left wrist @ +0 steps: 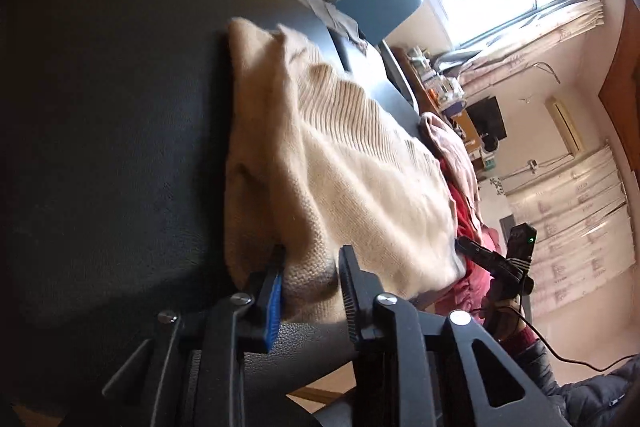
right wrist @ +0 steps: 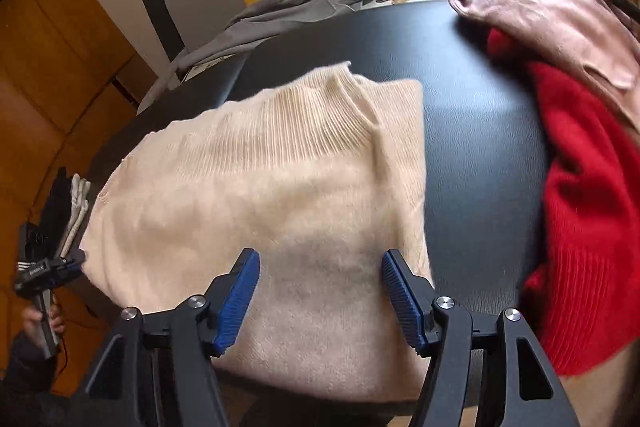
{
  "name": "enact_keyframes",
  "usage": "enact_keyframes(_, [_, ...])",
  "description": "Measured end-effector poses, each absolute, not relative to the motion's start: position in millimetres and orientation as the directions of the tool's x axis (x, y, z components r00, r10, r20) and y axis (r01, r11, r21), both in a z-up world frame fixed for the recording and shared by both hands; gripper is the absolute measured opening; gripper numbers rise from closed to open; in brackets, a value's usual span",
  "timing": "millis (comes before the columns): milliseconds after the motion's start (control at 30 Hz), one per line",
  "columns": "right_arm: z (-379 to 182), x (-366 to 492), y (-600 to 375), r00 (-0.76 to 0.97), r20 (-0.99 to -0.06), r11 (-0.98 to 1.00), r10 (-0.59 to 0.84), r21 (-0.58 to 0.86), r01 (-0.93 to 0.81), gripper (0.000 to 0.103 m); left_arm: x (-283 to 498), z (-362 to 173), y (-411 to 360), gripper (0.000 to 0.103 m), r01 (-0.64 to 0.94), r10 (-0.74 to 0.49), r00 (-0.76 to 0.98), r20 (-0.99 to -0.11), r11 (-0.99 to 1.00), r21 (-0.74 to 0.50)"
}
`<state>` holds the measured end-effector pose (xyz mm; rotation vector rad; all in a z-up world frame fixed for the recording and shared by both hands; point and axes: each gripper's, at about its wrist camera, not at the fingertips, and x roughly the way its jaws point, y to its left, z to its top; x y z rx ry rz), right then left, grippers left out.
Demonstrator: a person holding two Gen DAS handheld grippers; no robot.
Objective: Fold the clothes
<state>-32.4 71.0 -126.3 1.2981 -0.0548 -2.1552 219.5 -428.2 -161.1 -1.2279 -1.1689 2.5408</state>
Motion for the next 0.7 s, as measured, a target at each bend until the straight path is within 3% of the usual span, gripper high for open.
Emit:
enact_keyframes(33, [-127, -34, 72, -0.332, -0.788, -0.812, -0.519, 0.334, 0.478, 0.060, 220, -162, -425, 0.009, 0.231, 0.381, -0.667, -0.640, -0.711, -0.664])
enact_keyframes(133, [-128, -35, 71, -0.323, -0.815, -0.827, -0.480, 0.298, 0.477, 0.001, 222, -163, -417, 0.006, 0.218, 0.386, -0.647, -0.657, -0.733, -0.645])
enact_keyframes(333, [-139, -23, 82, -0.294, -0.877, -0.847, -0.381, 0.204, 0.491, 0.000, 228, -178, -420, 0.006, 0.256, 0.393, -0.622, -0.677, -0.715, -0.650])
enact_keyframes(533, [-136, -21, 83, -0.309, -0.867, -0.849, -0.392, 0.211, 0.485, 0.000, 227, -164, -423, 0.019, 0.317, 0.316, -0.616, -0.722, -0.739, -0.594])
enact_keyframes(700, [-114, -19, 82, -0.360, -0.824, -0.828, -0.438, 0.214, 0.518, 0.002, 238, -133, -434, 0.021, 0.349, 0.210, -0.716, -0.666, -0.718, -0.602])
